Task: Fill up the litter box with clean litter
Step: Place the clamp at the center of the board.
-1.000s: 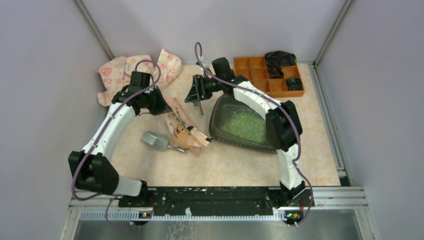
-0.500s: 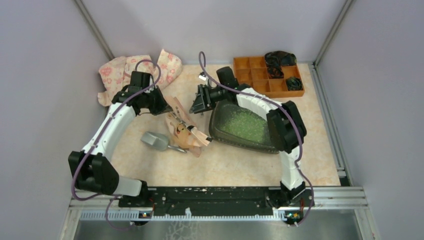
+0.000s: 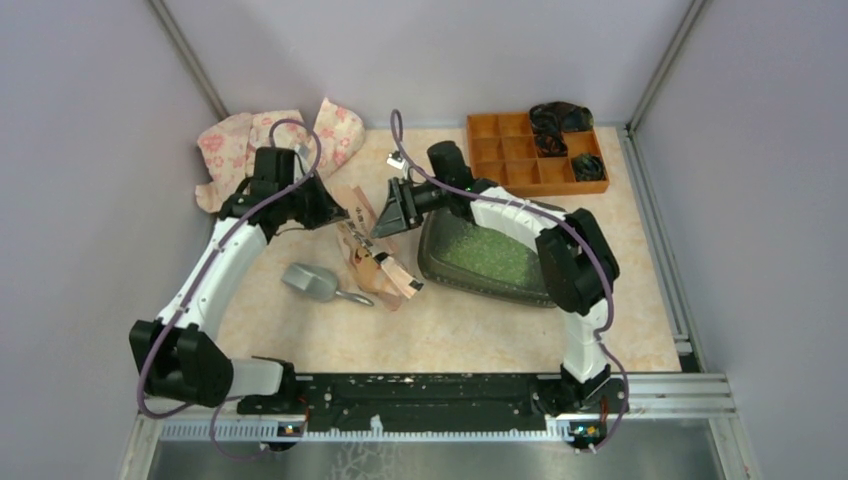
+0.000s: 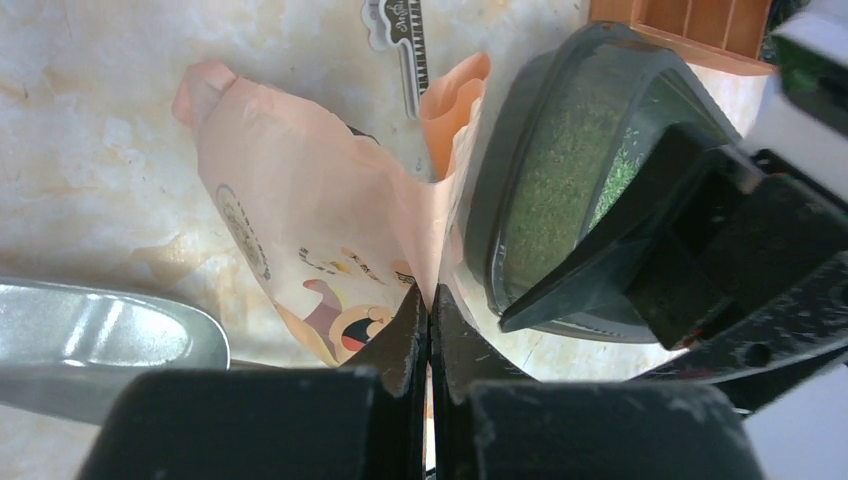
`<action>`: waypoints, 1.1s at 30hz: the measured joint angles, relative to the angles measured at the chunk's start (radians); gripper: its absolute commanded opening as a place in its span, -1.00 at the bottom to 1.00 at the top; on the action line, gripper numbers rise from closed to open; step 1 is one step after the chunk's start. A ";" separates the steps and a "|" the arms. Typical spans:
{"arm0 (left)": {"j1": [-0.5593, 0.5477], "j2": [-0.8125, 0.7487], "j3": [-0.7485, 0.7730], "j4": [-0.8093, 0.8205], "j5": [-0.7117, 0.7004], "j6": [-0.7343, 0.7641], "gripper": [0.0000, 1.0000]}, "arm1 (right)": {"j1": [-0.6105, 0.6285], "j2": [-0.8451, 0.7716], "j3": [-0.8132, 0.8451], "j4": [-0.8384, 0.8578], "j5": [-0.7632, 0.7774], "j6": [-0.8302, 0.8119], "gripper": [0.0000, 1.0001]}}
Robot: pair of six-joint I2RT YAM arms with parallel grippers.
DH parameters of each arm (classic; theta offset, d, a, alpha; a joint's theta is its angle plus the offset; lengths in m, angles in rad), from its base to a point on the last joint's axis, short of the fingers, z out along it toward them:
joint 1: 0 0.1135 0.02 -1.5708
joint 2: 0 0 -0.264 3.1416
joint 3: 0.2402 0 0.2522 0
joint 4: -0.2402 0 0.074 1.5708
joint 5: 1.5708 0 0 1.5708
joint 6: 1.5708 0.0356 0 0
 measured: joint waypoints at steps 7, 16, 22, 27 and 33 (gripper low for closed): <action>0.000 -0.056 -0.051 0.058 0.025 0.006 -0.88 | 0.066 0.008 -0.026 -0.014 0.018 0.005 0.12; 0.000 -0.056 -0.056 0.123 0.061 0.006 -0.88 | 0.090 -0.017 -0.093 -0.093 0.166 -0.054 0.20; 0.006 -0.056 -0.056 0.183 0.080 0.007 -0.91 | 0.068 -0.117 -0.187 -0.101 0.254 -0.070 0.20; 0.018 -0.053 -0.058 0.197 0.078 0.015 -0.92 | 0.027 -0.119 -0.039 -0.185 0.350 -0.086 0.19; 0.024 -0.053 -0.080 0.198 0.078 0.021 -0.92 | -0.055 0.016 0.179 -0.180 0.394 -0.067 0.04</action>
